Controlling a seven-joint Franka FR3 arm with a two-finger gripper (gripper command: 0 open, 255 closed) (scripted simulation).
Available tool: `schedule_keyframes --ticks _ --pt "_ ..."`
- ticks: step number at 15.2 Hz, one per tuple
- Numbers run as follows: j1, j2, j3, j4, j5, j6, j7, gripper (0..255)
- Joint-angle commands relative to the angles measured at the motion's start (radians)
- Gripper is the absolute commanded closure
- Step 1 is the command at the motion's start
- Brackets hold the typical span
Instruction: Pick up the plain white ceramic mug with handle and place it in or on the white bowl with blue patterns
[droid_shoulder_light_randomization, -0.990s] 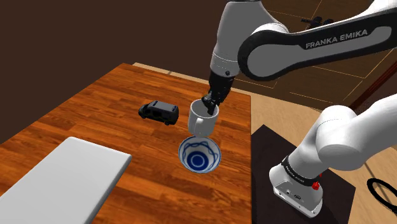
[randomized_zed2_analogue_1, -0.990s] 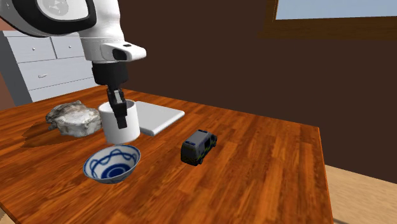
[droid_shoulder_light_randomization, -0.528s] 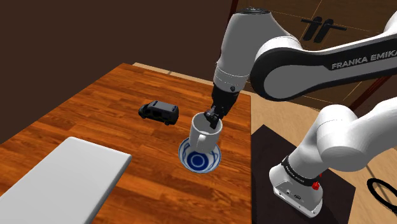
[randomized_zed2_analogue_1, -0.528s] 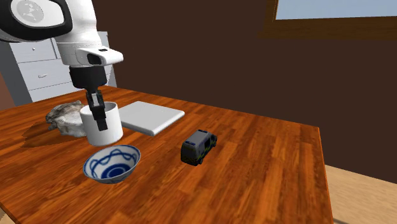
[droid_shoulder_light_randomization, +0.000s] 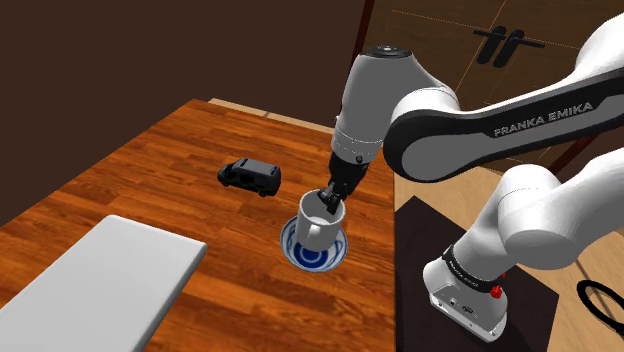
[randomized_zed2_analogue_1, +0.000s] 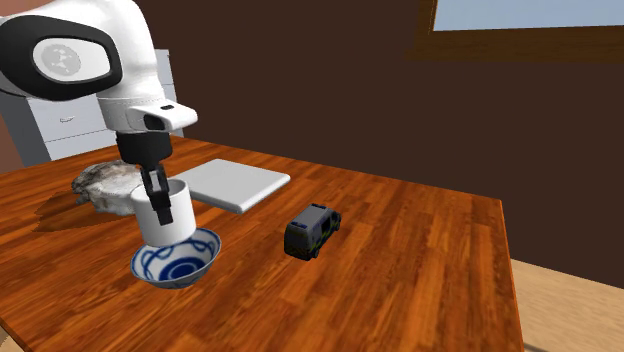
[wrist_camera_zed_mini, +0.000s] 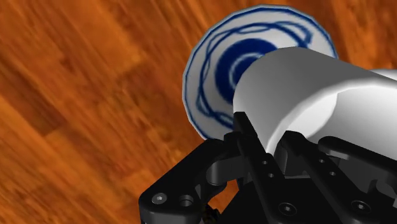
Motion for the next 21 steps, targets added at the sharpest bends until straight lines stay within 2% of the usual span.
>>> schedule_keyframes --ticks 1,6,14,15,20,21 --pt "-0.001 0.018 0.006 -0.017 0.002 0.036 0.001 255" --pt "-0.005 0.075 0.024 -0.054 0.003 0.130 0.006 255" --pt "-0.005 0.075 0.024 -0.054 0.003 0.130 0.006 255" --pt "-0.005 0.075 0.024 -0.054 0.003 0.130 0.006 0" --pt "-0.005 0.075 0.024 -0.054 0.003 0.130 0.006 0" --pt "-0.003 0.047 0.016 -0.039 0.003 0.086 0.003 0"
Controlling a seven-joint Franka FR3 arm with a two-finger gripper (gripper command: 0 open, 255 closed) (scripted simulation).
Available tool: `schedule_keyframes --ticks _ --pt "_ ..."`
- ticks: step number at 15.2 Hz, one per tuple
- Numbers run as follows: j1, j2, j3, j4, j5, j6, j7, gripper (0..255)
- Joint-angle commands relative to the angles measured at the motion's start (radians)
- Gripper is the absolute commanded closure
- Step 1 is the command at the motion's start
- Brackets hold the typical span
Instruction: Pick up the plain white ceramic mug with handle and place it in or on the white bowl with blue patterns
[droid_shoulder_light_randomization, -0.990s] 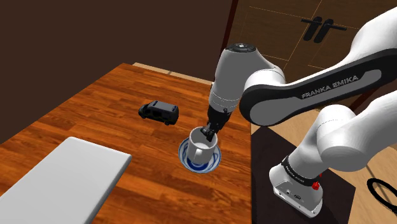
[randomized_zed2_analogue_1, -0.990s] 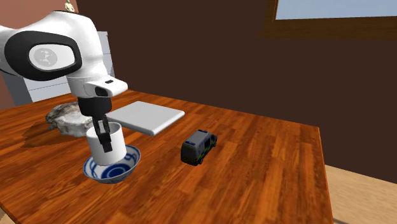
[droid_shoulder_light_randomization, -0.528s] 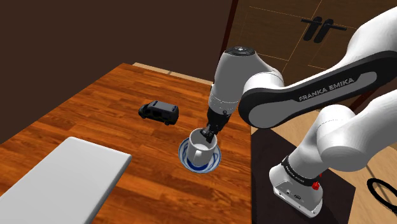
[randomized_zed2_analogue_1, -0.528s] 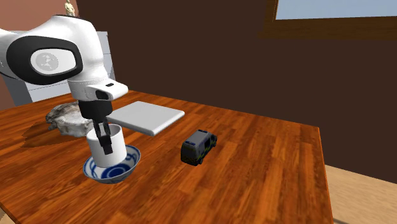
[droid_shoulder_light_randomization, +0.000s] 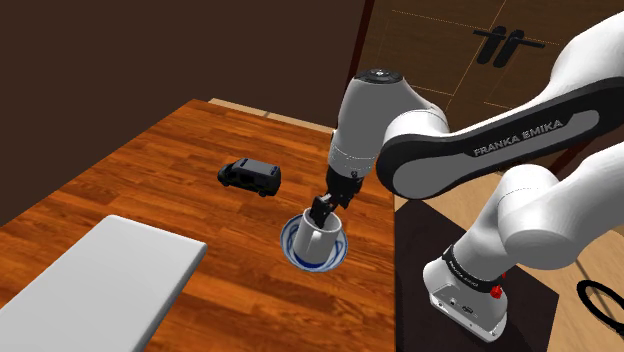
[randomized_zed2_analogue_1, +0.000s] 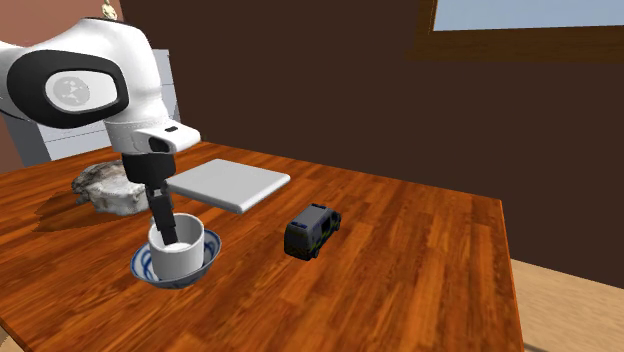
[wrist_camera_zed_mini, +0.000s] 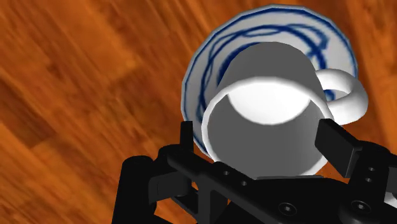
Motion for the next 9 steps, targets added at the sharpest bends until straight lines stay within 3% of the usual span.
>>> schedule_keyframes --ticks 1,3,9 --pt "0.002 -0.040 -0.013 0.025 -0.001 -0.066 -0.005 0" --pt "0.004 -0.081 -0.027 0.060 -0.004 -0.141 -0.008 0" --pt "0.004 -0.081 -0.027 0.060 -0.004 -0.141 -0.007 0"
